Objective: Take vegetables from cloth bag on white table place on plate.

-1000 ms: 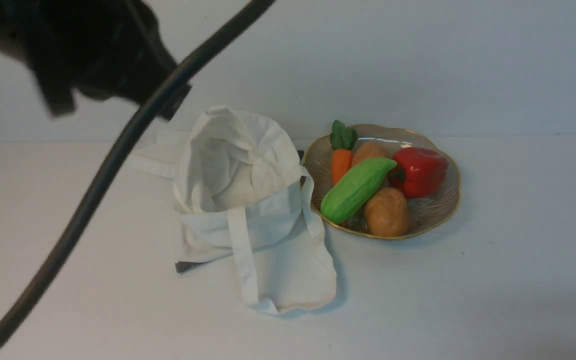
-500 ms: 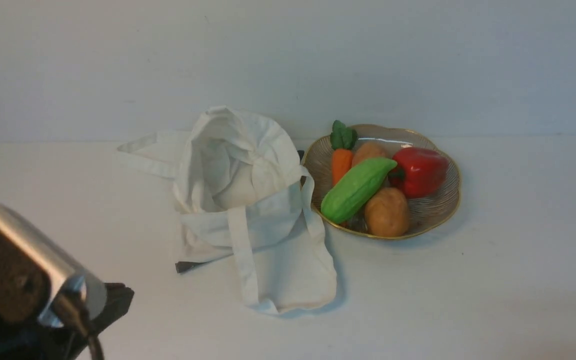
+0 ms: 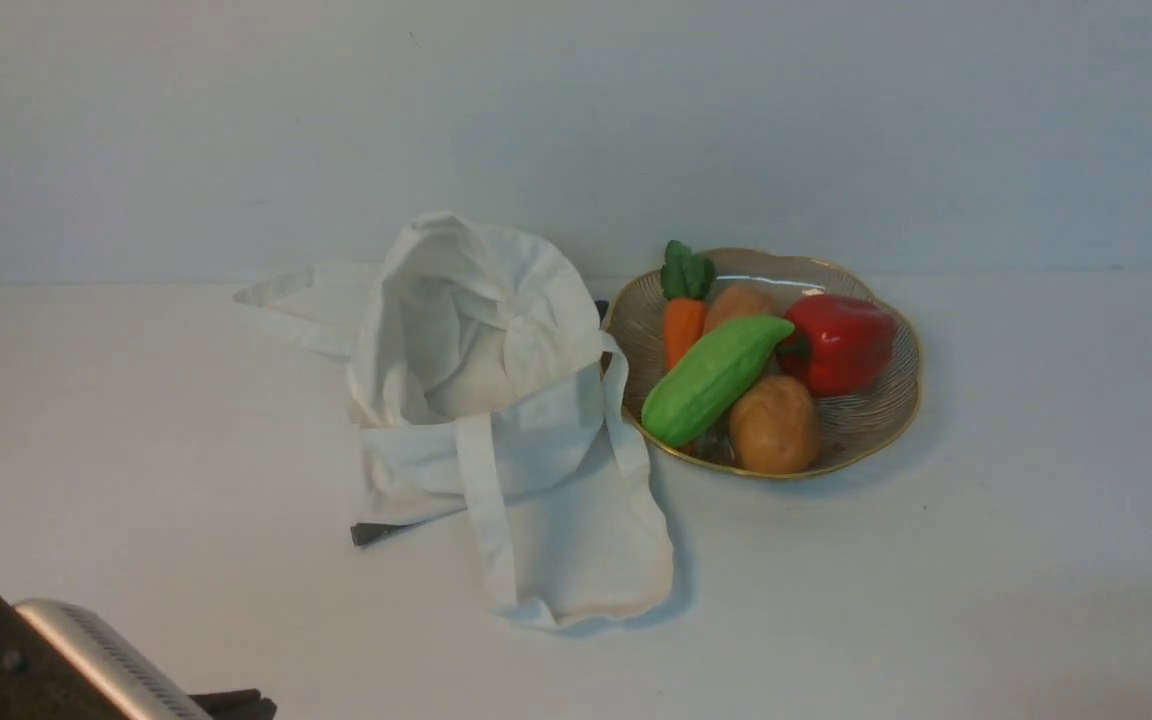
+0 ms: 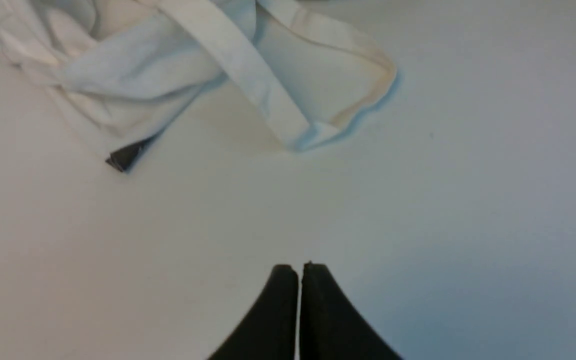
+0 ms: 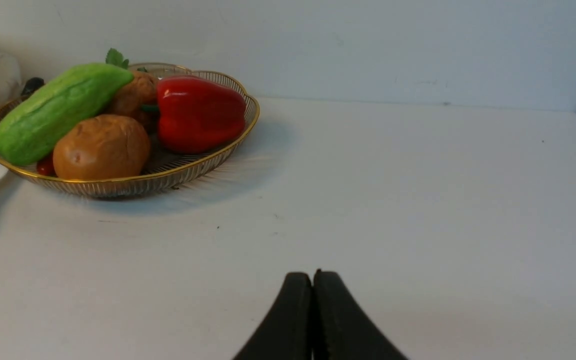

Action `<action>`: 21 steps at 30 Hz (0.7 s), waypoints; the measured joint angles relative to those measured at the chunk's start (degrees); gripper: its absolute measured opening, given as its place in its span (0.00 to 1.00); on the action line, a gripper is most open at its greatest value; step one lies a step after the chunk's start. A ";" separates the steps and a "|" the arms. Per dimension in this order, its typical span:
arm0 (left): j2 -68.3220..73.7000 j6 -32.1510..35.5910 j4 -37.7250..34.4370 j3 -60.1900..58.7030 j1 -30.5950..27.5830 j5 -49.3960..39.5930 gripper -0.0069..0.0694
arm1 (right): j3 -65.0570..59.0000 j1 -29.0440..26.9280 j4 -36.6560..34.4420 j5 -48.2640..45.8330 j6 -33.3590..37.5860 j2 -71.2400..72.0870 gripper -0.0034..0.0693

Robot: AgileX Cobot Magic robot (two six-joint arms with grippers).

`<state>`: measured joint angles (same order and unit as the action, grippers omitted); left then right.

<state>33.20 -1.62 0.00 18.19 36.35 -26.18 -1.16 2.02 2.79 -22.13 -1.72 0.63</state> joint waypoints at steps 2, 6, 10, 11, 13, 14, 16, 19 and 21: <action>0.00 -0.05 0.00 -0.03 0.00 -1.06 0.08 | 0.00 0.00 0.00 0.00 0.00 0.00 0.03; -1.79 -0.91 0.00 -0.28 0.00 -1.24 0.08 | 0.00 0.00 0.00 0.00 0.00 0.00 0.03; -7.45 -0.91 0.43 -1.29 -1.94 -1.07 0.08 | 0.00 0.00 0.00 0.00 0.00 0.00 0.03; -8.68 -0.93 0.61 -1.86 -3.04 -1.00 0.08 | 0.00 0.00 0.00 0.00 0.00 0.00 0.03; -12.72 -0.88 0.80 -3.69 -5.95 -0.95 0.08 | 0.00 0.00 0.00 0.00 0.00 0.00 0.03; -15.66 -0.65 0.80 -5.00 -8.80 -0.95 0.08 | 0.00 0.00 0.00 0.00 0.00 0.00 0.03; -21.22 -0.22 0.85 -8.28 -15.34 -0.95 0.08 | 0.00 0.00 0.00 0.00 0.00 0.00 0.03; -26.60 0.04 0.91 -10.84 -22.85 -0.95 0.08 | 0.00 0.00 0.00 0.00 0.00 0.00 0.03; -30.44 0.09 0.91 -12.86 -29.39 -0.59 0.08 | 0.00 0.00 0.00 0.00 0.00 0.00 0.03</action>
<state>2.76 -1.53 0.91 5.32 6.96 -26.77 -1.16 2.02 2.79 -22.13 -1.72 0.63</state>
